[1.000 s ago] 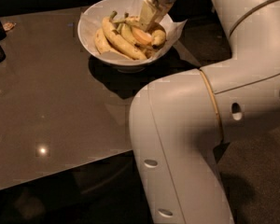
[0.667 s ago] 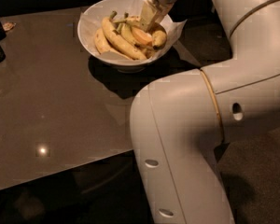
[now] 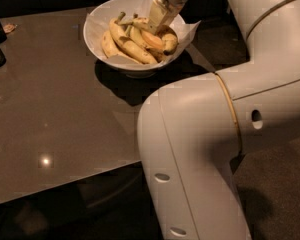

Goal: Pick banana from white bowl

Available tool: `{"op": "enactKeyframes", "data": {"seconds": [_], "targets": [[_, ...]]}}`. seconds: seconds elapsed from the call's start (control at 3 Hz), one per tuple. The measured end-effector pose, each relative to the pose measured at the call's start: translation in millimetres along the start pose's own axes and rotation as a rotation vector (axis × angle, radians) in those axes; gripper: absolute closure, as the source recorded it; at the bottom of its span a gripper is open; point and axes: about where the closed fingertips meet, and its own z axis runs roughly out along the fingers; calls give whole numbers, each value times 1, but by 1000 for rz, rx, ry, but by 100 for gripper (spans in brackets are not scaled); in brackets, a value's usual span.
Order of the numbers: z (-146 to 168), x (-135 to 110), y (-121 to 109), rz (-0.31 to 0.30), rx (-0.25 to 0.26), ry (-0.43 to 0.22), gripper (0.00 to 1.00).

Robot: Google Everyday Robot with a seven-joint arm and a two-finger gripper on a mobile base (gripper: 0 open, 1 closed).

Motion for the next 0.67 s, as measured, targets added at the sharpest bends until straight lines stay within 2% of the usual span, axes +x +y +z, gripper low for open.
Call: {"op": "enactKeyframes", "data": {"seconds": [0.33,0.67], "targets": [[-13,-1,10,-29,-14,-31,100],[-13,-1,10,-29,-14,-31,100]]}}
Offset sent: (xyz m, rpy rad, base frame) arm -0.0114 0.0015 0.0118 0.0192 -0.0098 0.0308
